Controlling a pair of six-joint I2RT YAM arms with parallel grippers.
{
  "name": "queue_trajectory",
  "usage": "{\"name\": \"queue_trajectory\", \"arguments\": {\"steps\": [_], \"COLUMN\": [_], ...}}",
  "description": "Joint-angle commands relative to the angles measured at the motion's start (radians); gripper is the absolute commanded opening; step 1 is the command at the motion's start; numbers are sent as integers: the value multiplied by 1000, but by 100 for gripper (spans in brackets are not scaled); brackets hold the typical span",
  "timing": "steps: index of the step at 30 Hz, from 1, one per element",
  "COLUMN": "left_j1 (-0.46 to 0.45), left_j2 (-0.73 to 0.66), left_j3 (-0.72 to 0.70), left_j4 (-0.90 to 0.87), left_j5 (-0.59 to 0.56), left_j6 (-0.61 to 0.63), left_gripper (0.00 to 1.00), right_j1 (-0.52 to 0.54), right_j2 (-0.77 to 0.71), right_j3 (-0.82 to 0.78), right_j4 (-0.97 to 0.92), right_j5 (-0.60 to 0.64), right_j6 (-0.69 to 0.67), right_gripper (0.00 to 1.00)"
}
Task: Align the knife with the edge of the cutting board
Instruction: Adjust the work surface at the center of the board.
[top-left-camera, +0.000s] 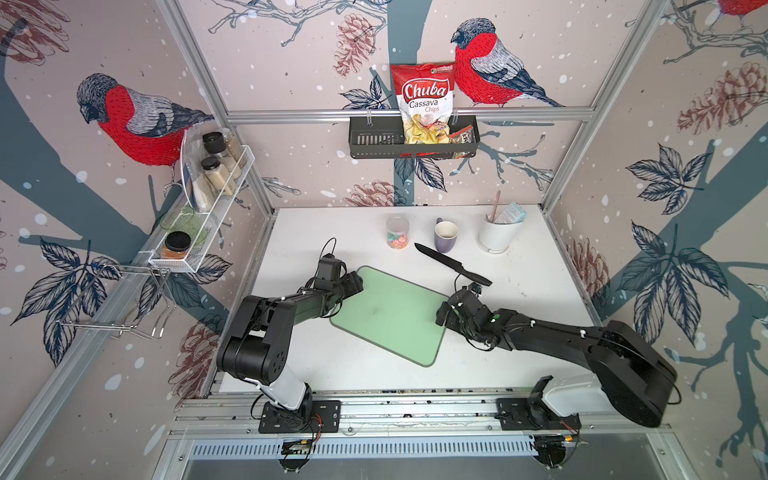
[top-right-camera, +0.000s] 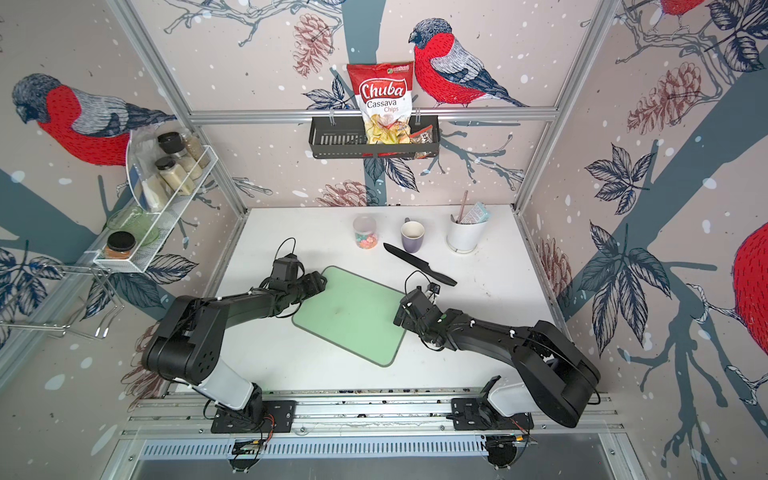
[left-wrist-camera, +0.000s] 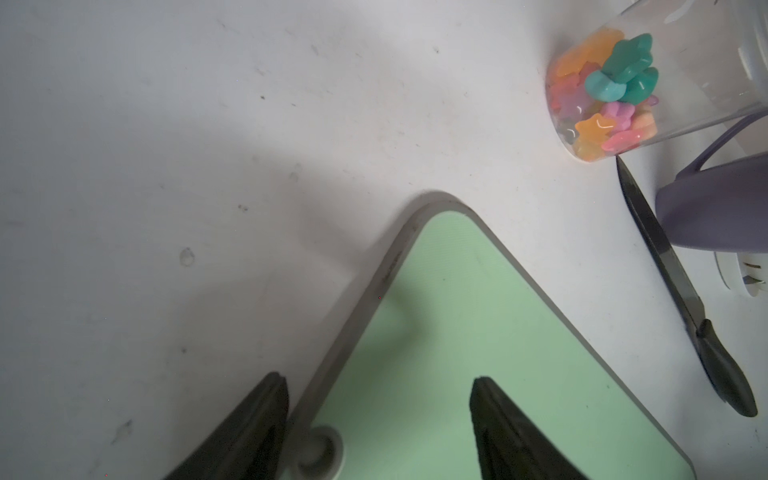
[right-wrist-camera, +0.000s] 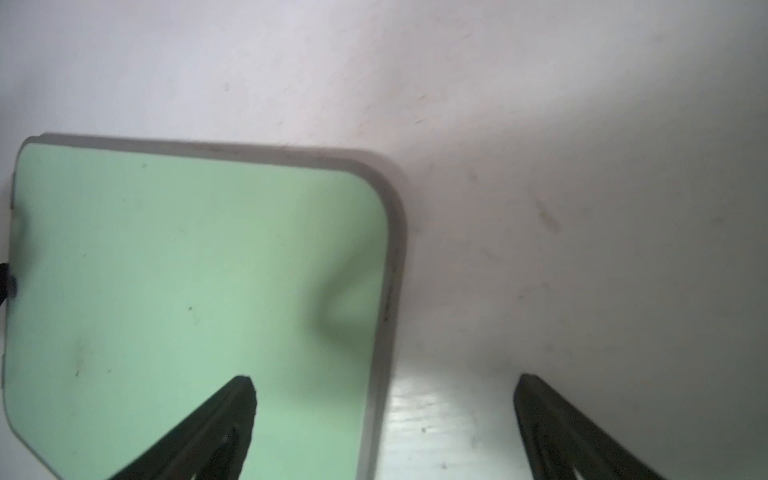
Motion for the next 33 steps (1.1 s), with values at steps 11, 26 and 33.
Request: {"name": "queue_trajectory", "arguments": {"steps": [11,26,33], "left_j1": [5,6,6], "left_j2": [69,129,68], "left_j3": [-36,-26,-23], "left_j4": [-249,-208,-272], "left_j5": [102,131,63], "left_j6": [-60,-61,-45], "left_gripper": [73,72,83], "right_j1": [-153,-266,-304], "right_j2": [327,461,384], "right_j3": [291,462,509], "right_j4": [42,-53,-182], "right_j5": [-248,-295,-164], "right_j6": [-41,-163,-278], "right_gripper": [95,94,100]}}
